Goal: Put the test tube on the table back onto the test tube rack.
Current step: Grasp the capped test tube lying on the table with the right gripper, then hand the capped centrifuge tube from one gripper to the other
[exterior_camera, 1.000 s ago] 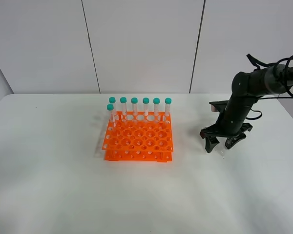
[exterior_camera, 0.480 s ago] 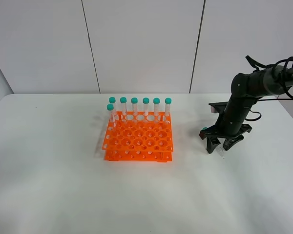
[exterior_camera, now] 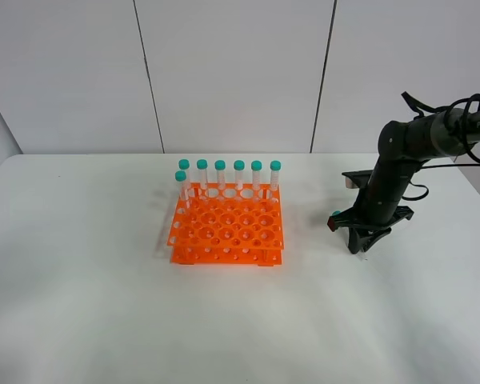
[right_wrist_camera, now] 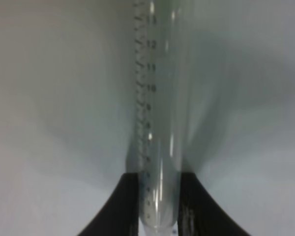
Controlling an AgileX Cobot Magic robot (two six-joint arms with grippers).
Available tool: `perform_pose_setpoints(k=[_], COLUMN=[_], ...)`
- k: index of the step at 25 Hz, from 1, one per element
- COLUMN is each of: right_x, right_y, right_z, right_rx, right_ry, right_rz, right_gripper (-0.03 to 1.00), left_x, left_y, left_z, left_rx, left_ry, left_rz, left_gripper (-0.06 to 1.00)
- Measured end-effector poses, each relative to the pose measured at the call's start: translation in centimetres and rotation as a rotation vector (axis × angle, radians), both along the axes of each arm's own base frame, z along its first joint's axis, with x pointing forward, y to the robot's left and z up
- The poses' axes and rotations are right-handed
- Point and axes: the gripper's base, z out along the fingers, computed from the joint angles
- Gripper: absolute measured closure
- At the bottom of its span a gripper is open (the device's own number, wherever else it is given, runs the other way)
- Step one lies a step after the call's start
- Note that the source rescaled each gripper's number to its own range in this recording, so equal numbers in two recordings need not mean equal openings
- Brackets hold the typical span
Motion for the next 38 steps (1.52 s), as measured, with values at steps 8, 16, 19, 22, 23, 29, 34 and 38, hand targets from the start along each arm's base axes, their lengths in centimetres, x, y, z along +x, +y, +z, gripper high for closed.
perform_pose_setpoints(k=[8, 16, 19, 22, 23, 29, 34, 38], right_x=[-0.5, -0.8, -1.6, -2.5, -2.7, -4.0, -4.9, -6.2], right_y=[-0.3, -0.2, -0.2, 0.1, 0.3, 0.6, 1.0, 3.4], right_z=[1.9, 10.8, 14.5, 17.7, 18.7, 20.9, 17.5, 16.6], right_rx=[-0.022, 0.003, 0.019, 0.060, 0.083, 0.122, 0.071, -0.001], right_ry=[0.010, -0.289, -0.405, -0.530, -0.573, -0.742, -0.717, -0.787], right_rz=[0.073, 0.080, 0.086, 0.132, 0.144, 0.201, 0.238, 0.393], right_gripper=[0.95, 0.95, 0.95, 0.95, 0.95, 0.95, 0.95, 0.95], left_x=[0.0, 0.0, 0.0, 0.0, 0.0, 0.0, 0.0, 0.0], left_y=[0.0, 0.0, 0.0, 0.0, 0.0, 0.0, 0.0, 0.0], left_z=[0.0, 0.0, 0.0, 0.0, 0.0, 0.0, 0.0, 0.0], left_rx=[0.000, 0.000, 0.000, 0.000, 0.000, 0.000, 0.000, 0.000], left_ry=[0.000, 0.000, 0.000, 0.000, 0.000, 0.000, 0.000, 0.000], left_rz=[0.000, 0.000, 0.000, 0.000, 0.000, 0.000, 0.000, 0.000], left_gripper=[-0.06, -0.06, -0.06, -0.06, -0.06, -0.06, -0.06, -0.06])
